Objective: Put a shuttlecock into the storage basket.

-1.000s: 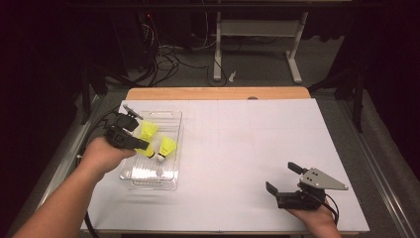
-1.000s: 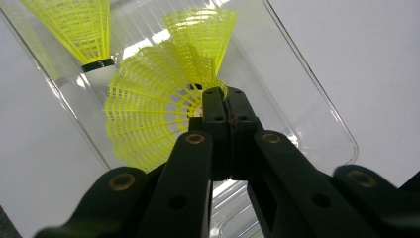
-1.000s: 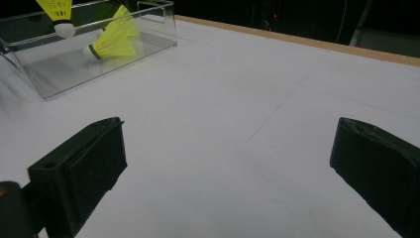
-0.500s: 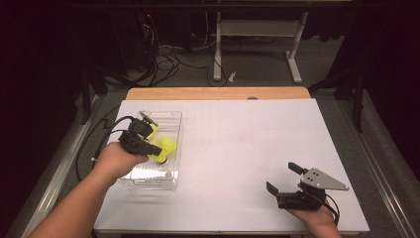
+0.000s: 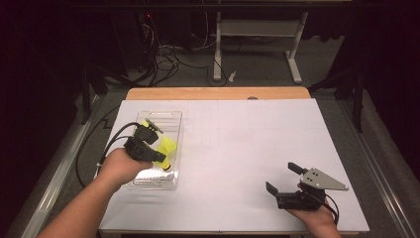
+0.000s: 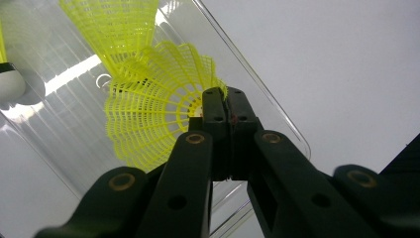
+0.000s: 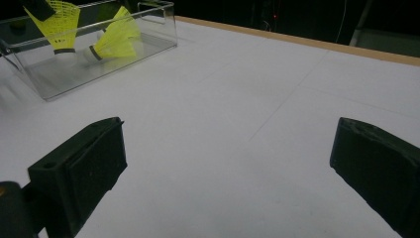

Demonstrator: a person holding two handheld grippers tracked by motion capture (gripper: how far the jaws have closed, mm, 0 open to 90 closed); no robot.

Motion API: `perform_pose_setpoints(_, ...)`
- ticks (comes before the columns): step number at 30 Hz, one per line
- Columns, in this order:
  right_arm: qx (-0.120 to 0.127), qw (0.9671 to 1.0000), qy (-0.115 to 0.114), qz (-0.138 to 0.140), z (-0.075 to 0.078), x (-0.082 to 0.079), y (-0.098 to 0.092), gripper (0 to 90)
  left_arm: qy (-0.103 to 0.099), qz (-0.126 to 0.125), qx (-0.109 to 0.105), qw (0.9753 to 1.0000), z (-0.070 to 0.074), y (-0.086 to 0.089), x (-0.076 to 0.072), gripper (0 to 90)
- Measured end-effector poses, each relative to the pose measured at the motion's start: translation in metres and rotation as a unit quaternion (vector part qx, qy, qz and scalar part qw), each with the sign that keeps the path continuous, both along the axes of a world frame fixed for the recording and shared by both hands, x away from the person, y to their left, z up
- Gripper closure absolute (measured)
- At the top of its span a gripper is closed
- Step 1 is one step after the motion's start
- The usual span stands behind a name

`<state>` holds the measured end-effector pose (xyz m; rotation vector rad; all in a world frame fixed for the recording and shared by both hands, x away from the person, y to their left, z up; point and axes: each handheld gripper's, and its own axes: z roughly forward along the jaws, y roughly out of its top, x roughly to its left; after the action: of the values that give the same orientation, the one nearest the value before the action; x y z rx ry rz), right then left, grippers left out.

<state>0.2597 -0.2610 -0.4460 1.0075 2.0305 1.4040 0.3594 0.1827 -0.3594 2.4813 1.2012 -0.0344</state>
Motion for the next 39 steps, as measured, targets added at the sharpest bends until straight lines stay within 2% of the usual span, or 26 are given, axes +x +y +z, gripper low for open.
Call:
perform_pose_setpoints(12, 0.000, 1.0000, -0.002, -0.002, 0.001, -0.001, -0.001, 1.3, 0.015, -0.009, -0.003, 0.9998, -0.010, -0.006, -0.006, 89.7)
perform_pose_setpoints(22, 0.007, 1.0000, 0.000, -0.002, 0.001, 0.000, -0.001, 1.3, 0.019, -0.012, -0.006, 0.9997, -0.015, -0.011, -0.007, 89.7)
perform_pose_setpoints(28, 0.006, 1.0000, 0.000, -0.001, 0.001, 0.000, -0.001, 1.3, 0.021, -0.007, -0.014, 0.9997, -0.020, -0.011, -0.002, 89.7)
perform_pose_setpoints(39, 0.004, 1.0000, -0.001, -0.001, 0.001, 0.000, -0.001, 1.3, 0.012, 0.004, -0.022, 0.9997, -0.025, -0.011, 0.006, 87.6)
